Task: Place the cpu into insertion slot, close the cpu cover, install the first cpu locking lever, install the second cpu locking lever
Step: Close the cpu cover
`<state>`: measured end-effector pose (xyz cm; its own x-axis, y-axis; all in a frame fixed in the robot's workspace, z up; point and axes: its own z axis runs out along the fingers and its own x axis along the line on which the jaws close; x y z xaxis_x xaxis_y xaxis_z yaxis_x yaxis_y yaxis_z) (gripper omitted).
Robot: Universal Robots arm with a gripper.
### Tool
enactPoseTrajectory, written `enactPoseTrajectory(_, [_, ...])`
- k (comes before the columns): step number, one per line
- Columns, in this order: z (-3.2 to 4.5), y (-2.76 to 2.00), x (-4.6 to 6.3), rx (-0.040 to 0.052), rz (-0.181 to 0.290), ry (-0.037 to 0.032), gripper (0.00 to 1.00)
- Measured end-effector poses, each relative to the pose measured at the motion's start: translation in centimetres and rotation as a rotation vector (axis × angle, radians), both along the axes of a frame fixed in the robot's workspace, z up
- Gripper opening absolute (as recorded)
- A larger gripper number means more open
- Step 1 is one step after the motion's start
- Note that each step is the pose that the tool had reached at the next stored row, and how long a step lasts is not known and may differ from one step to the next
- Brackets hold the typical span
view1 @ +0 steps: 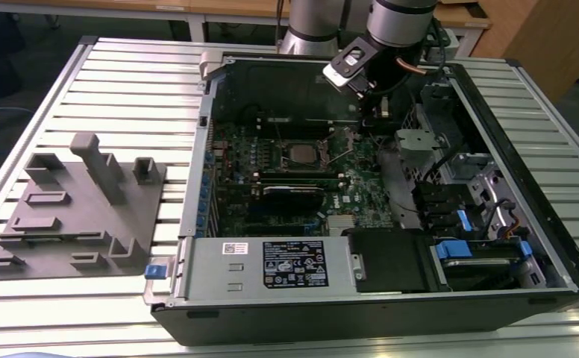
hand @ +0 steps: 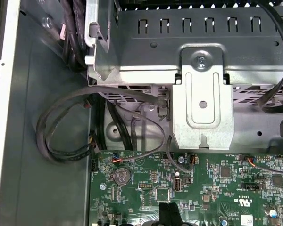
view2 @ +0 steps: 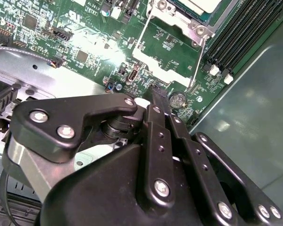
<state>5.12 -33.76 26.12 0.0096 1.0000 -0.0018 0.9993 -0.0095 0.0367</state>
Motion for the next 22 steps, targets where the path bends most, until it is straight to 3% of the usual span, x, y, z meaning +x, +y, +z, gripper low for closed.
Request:
enactPoseTrajectory(12, [-0.08,0.0,0.15,0.0001,0.0,0.0001,0.11])
enactPoseTrajectory(22, [-0.65,0.0,0.15,0.0,0.0,0.0001,0.11])
